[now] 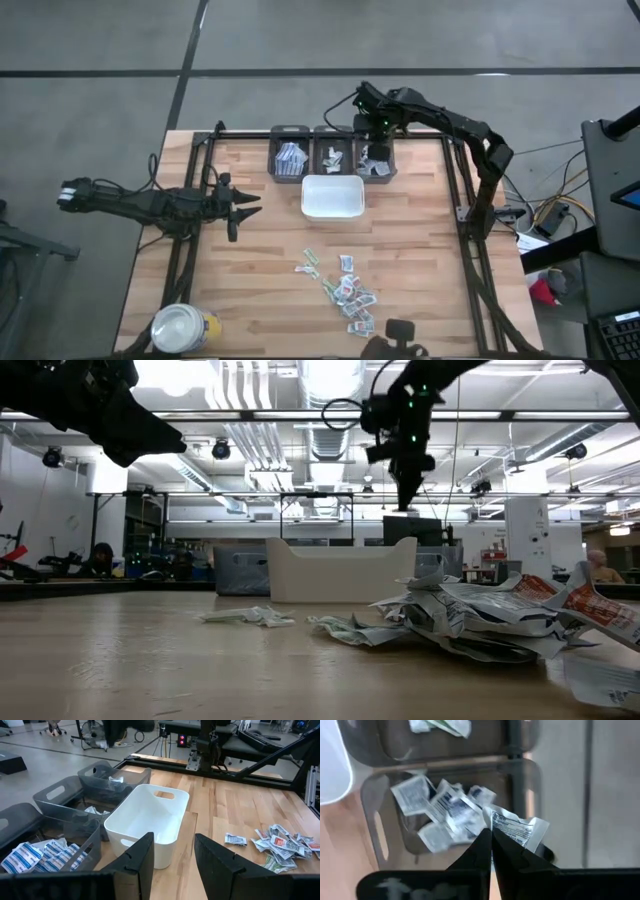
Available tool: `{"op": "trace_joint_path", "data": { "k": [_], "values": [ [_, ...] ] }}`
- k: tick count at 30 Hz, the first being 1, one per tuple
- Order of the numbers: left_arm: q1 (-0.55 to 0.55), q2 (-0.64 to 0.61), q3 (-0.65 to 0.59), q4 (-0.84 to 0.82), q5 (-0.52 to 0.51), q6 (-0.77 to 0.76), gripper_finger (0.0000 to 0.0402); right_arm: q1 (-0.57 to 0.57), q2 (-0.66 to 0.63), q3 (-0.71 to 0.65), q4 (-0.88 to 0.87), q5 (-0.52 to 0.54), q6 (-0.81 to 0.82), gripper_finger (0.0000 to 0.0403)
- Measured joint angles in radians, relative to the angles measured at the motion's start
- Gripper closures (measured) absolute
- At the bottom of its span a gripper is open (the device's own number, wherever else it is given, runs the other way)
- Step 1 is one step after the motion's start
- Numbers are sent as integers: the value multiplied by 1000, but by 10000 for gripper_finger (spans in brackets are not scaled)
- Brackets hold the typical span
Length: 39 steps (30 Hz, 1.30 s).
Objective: Pick & Place First Aid Supplies
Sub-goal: Put the white alcohol pad into the right black bin
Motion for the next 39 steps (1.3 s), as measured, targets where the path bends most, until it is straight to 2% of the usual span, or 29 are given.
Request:
{"op": "trace_joint_path", "data": {
  "k": [3,9,15,20,29,39],
  "values": [
    [0,0,0,0,0,0,266,-21,0,-84,85,-66,-20,394],
    [0,0,0,0,0,0,266,-50,0,-210,235,-104,-48,394],
    [0,0,0,0,-12,0,266,-64,0,-295,311,-138,-66,394],
    [0,0,0,0,-45,0,266,-78,0,-352,367,-208,-73,394],
    [0,0,0,0,-46,-6,266,-95,5,-422,425,-252,-87,394],
    [0,0,0,0,-46,-8,266,-99,5,-420,457,-252,-90,394]
  ]
}}
